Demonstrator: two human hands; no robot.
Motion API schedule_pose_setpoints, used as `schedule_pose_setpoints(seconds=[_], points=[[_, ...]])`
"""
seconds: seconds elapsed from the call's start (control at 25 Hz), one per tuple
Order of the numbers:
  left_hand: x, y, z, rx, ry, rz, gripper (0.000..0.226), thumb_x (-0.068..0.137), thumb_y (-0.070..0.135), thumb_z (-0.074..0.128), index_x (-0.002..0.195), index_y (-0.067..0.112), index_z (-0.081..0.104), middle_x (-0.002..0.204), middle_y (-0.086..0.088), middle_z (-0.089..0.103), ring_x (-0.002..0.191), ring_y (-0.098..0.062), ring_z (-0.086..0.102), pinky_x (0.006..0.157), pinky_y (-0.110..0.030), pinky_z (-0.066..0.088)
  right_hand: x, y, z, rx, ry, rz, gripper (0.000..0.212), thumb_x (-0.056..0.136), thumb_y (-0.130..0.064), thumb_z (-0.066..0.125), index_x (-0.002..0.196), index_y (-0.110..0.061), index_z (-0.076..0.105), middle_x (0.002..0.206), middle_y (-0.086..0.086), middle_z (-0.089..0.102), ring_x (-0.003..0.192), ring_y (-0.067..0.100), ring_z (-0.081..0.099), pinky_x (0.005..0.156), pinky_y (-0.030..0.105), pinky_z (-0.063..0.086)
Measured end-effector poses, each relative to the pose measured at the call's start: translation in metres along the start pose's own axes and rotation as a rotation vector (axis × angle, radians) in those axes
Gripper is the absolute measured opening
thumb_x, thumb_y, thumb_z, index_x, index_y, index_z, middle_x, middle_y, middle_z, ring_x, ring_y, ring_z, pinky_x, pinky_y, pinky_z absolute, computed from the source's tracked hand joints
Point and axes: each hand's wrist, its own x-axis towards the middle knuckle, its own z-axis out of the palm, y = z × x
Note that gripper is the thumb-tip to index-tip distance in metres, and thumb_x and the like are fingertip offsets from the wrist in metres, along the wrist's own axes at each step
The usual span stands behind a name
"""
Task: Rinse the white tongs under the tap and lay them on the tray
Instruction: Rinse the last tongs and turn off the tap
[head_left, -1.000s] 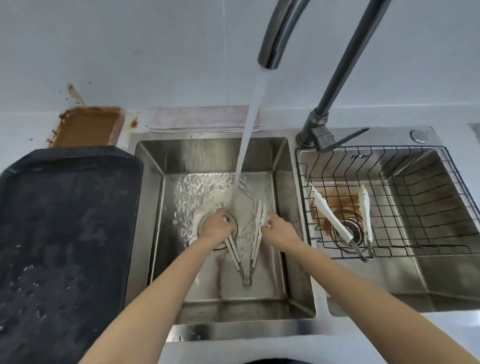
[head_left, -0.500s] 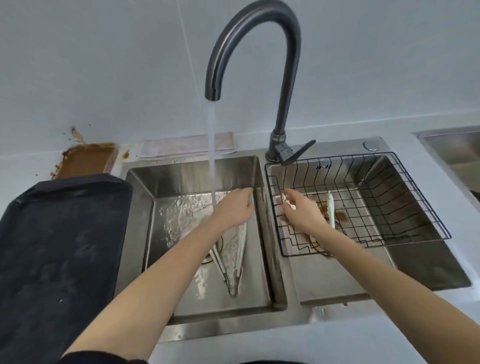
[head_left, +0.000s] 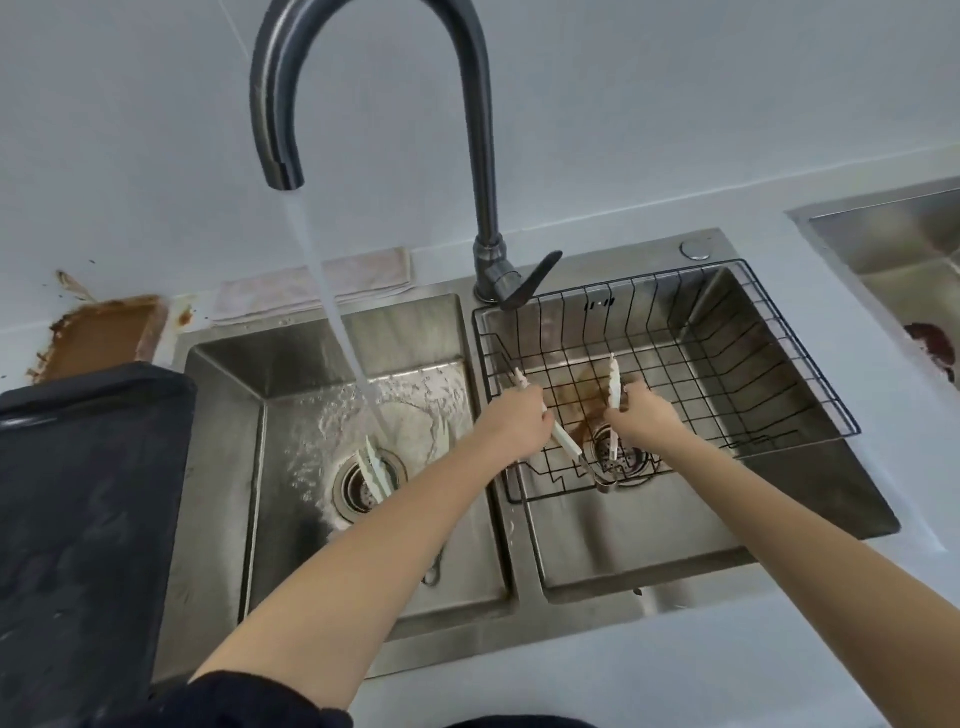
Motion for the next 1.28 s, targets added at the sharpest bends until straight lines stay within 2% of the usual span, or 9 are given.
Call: schedule_pose_setpoints(seconds=[0.36, 0.56, 0.68, 0.8, 0.88, 1.0, 1.08, 1.2, 1.28], points=[[0.008, 0.018, 0.023, -0.14, -0.135, -0.141, 0.039, 0.096, 0.027, 0.039, 0.112, -0.006, 0.054, 0.102, -0.021, 0.064, 0.099, -0.034, 0.063, 0.073, -0.032, 0.046, 0.011, 0.003, 0.007, 0.139, -0.062, 0.042, 0.037, 0.092, -0.016, 0.044, 0.12, 0.007, 0.048, 0.115, 0.026, 0.064, 0.104, 0.037, 0.063, 0.084, 0.036, 0.052], [0.006, 0.016, 0.026, -0.387, -0.142, -0.197, 0.053, 0.093, 0.021, 0.045, 0.138, 0.0, 0.026, 0.111, -0.023, 0.065, 0.092, -0.033, 0.068, 0.086, -0.042, 0.055, 0.001, 0.002, 0.008, 0.195, -0.03, 0.014, 0.037, 0.09, -0.012, 0.045, 0.125, 0.001, 0.046, 0.112, 0.022, 0.067, 0.098, 0.032, 0.067, 0.087, 0.042, 0.054], [0.0, 0.009, 0.022, -0.48, -0.079, -0.178, 0.055, 0.093, 0.02, 0.046, 0.138, 0.005, 0.019, 0.109, -0.021, 0.065, 0.076, -0.026, 0.065, 0.081, -0.04, 0.057, -0.012, -0.002, 0.006, 0.259, 0.016, -0.026, 0.042, 0.089, -0.012, 0.047, 0.13, -0.004, 0.042, 0.106, 0.017, 0.07, 0.087, 0.025, 0.069, 0.08, 0.035, 0.056], [-0.011, -0.001, 0.018, -0.607, 0.011, -0.135, 0.054, 0.092, 0.018, 0.048, 0.139, 0.01, 0.021, 0.091, -0.007, 0.063, 0.062, -0.014, 0.061, 0.057, -0.021, 0.056, -0.028, -0.009, 0.007, 0.359, 0.066, -0.07, 0.047, 0.088, -0.013, 0.049, 0.133, -0.006, 0.038, 0.109, 0.013, 0.066, 0.096, 0.03, 0.067, 0.087, 0.046, 0.054], [-0.02, -0.01, 0.015, -0.677, 0.07, -0.106, 0.051, 0.092, 0.018, 0.049, 0.137, 0.013, 0.026, 0.076, 0.004, 0.057, 0.056, -0.007, 0.058, 0.053, -0.015, 0.053, -0.04, -0.017, 0.009, 0.388, 0.095, -0.111, 0.047, 0.089, -0.014, 0.05, 0.133, -0.008, 0.039, 0.104, 0.007, 0.065, 0.095, 0.029, 0.068, 0.086, 0.046, 0.055], [-0.033, -0.03, 0.011, -0.794, 0.162, -0.153, 0.058, 0.093, 0.021, 0.049, 0.143, 0.014, 0.022, 0.074, 0.007, 0.054, 0.057, -0.007, 0.057, 0.054, -0.014, 0.051, -0.056, -0.034, 0.02, 0.387, 0.122, -0.189, 0.045, 0.09, -0.017, 0.051, 0.133, -0.01, 0.039, 0.08, -0.01, 0.06, 0.077, 0.013, 0.067, 0.069, 0.026, 0.058], [-0.04, -0.044, 0.008, -0.876, 0.225, -0.211, 0.058, 0.093, 0.023, 0.049, 0.144, 0.013, 0.022, 0.076, 0.007, 0.052, 0.058, -0.006, 0.057, 0.062, -0.019, 0.054, -0.066, -0.049, 0.028, 0.353, 0.131, -0.264, 0.046, 0.092, -0.019, 0.051, 0.134, -0.011, 0.037, 0.085, -0.007, 0.063, 0.071, 0.008, 0.066, 0.055, 0.015, 0.052], [-0.049, -0.065, 0.001, -0.952, 0.28, -0.273, 0.054, 0.095, 0.022, 0.045, 0.143, 0.012, 0.025, 0.084, 0.005, 0.053, 0.066, -0.007, 0.058, 0.077, -0.029, 0.054, -0.074, -0.074, 0.041, 0.332, 0.122, -0.354, 0.05, 0.092, -0.017, 0.05, 0.138, -0.011, 0.033, 0.114, 0.008, 0.066, 0.094, 0.023, 0.069, 0.077, 0.035, 0.055], [-0.053, -0.081, -0.004, -1.073, 0.318, -0.32, 0.045, 0.096, 0.02, 0.043, 0.138, 0.008, 0.033, 0.093, -0.001, 0.057, 0.073, -0.013, 0.062, 0.072, -0.026, 0.055, -0.078, -0.089, 0.053, 0.301, 0.098, -0.383, 0.052, 0.092, -0.015, 0.049, 0.141, -0.011, 0.031, 0.116, 0.011, 0.065, 0.096, 0.026, 0.068, 0.081, 0.04, 0.055]])
